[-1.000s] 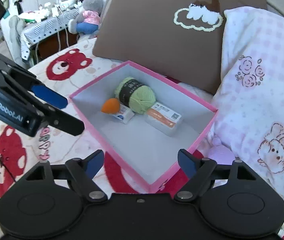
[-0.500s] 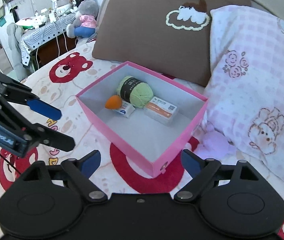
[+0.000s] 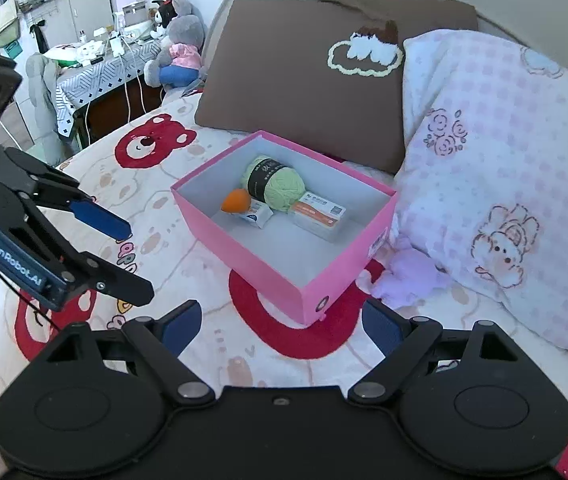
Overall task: Organize objects
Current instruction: 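Open the left tool and withdraw it from the pink box, then move the open left tool toward the blue-and-white wet-wipe pack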
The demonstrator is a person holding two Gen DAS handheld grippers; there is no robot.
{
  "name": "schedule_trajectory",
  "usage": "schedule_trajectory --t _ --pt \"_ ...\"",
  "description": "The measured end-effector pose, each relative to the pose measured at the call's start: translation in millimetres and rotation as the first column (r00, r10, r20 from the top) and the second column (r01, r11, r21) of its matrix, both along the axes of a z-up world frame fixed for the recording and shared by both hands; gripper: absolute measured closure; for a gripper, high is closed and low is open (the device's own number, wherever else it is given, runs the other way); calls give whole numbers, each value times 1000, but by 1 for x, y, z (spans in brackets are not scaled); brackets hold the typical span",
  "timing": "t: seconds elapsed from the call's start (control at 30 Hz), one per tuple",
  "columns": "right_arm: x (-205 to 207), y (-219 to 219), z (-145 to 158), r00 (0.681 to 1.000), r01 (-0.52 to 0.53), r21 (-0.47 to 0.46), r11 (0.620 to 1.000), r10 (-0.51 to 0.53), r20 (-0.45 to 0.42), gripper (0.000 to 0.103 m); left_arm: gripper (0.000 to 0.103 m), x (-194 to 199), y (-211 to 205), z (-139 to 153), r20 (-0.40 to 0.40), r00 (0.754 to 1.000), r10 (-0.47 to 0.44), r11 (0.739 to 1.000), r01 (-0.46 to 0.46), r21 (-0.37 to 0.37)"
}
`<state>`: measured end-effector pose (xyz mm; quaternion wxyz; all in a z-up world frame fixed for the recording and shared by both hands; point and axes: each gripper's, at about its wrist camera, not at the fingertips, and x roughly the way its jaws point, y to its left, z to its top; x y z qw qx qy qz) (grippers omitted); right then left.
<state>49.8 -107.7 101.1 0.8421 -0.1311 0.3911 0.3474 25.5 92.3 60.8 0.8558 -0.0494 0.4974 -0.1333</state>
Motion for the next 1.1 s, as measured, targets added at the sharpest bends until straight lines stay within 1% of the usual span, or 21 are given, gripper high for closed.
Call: schedule_trajectory --t 0.1,0.23,0.33,0.47,0.57,0.63,0.8,0.87,0.97,1.03,1.1 --pt "-9 -10 3 1000 -6 -2 1000 6 8 13 16 -5 -9 0 5 1000 -22 1000 22 1" --pt "-20 -29 1 1000 11 -5 1000 -11 8 13 16 -12 -24 1 11 998 -56 998 56 8" --pt "-27 -41 -1 1000 5 -16 1000 -5 0 13 16 -15 -39 2 20 995 -94 995 94 27" --pt "-37 -58 -3 999 26 -31 999 -26 19 13 16 -18 -58 2 32 991 -131 991 130 38" --pt "-39 -74 -4 998 60 -19 998 -59 21 13 15 -18 -70 0 29 988 -154 988 153 36" --pt "-40 -85 -6 996 86 -6 996 -86 22 13 7 -16 -78 -3 30 986 -167 986 166 32" --pt "-36 -115 -20 988 150 47 988 -151 19 12 6 -10 -98 -13 28 977 -213 977 212 32" --pt "-32 -127 -29 984 180 70 981 -180 -3 12 4 -6 -106 -17 23 974 -224 974 224 29" --pt "-24 -143 -45 968 249 83 965 -247 -36 12 2 3 -118 -23 28 971 -236 972 236 23" --pt "-21 -153 -53 955 294 69 953 -292 -42 12 2 11 -129 -26 46 961 -273 962 271 38" --pt "-23 -158 -57 947 322 43 946 -321 -11 12 2 19 -137 -28 86 956 -282 957 274 91"
